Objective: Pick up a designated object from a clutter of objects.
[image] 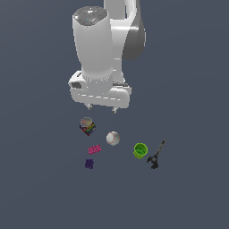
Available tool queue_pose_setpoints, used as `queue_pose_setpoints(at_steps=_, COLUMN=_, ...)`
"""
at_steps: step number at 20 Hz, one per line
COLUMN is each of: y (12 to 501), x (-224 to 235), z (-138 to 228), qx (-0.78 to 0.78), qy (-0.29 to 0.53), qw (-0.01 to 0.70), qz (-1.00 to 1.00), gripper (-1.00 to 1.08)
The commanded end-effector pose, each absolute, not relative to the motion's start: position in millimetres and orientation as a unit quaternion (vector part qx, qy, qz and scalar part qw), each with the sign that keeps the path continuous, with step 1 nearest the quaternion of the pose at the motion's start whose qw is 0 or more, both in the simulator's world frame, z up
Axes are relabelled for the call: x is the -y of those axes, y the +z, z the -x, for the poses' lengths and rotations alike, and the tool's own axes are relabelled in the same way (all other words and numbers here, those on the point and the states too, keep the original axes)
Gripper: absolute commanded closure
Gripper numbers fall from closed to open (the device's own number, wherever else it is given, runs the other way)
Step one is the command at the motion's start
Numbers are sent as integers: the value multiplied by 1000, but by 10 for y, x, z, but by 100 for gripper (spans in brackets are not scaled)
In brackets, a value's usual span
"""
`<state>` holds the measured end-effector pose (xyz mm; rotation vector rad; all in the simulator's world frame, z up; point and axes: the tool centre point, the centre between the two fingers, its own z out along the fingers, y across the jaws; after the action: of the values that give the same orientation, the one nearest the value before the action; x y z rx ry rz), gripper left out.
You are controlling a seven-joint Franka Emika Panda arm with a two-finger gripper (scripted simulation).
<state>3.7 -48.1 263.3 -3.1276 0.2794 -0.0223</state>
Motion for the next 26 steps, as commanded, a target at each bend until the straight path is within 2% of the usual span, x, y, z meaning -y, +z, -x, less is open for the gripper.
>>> queue_pose_setpoints(at_steps=1, y=2393, x=639, z=6, qx=-126, qy=-6, qw=3, qz=992, gripper=-92)
queue_pose_setpoints(at_steps=13, y=1364, x=1348, z=426, qx=-295, qy=-1, qw=4, qz=955, gripper=-92)
queue_pose_setpoints(at_steps=19, y=1138, x=1512, z=582, qx=-336, qy=0, qw=1, qz=942, gripper=-92)
queue_pose_setpoints(at_steps=26, y=1088, x=1546, z=619, qx=-344, qy=0, qw=0, qz=939, gripper=-92)
